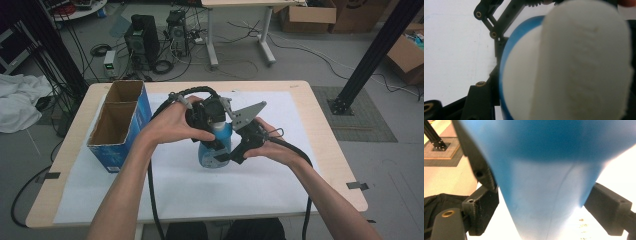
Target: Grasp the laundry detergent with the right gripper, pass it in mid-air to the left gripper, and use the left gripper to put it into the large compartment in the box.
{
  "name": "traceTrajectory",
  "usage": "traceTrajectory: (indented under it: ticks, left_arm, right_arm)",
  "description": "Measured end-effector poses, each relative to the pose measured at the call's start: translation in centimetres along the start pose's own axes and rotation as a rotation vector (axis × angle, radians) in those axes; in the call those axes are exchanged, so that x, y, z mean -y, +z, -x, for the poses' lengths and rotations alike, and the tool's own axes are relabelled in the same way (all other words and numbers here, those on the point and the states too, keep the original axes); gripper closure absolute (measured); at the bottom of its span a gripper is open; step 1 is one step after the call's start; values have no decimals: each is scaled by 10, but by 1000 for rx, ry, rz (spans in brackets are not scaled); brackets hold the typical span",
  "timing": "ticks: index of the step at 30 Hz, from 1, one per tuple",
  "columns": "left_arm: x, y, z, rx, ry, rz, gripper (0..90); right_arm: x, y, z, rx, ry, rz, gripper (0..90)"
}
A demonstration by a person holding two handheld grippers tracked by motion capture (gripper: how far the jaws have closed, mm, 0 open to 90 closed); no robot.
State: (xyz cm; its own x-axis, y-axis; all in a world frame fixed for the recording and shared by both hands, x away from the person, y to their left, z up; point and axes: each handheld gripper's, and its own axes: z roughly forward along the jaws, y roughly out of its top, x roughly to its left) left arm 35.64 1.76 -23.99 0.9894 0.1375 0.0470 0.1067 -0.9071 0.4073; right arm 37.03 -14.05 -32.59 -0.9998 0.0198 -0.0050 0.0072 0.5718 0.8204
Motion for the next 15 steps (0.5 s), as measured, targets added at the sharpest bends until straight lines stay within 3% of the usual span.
traceTrajectory:
  ticks: [10, 15]
  left_arm:
    - [3, -5, 0, -6, -17, 5, 399]
    - [4, -8, 0, -15, -26, 3, 398]
  right_arm:
    - [-3, -12, 2, 10, 0, -66, 149]
    - [-6, -23, 5, 43, -7, -118, 149]
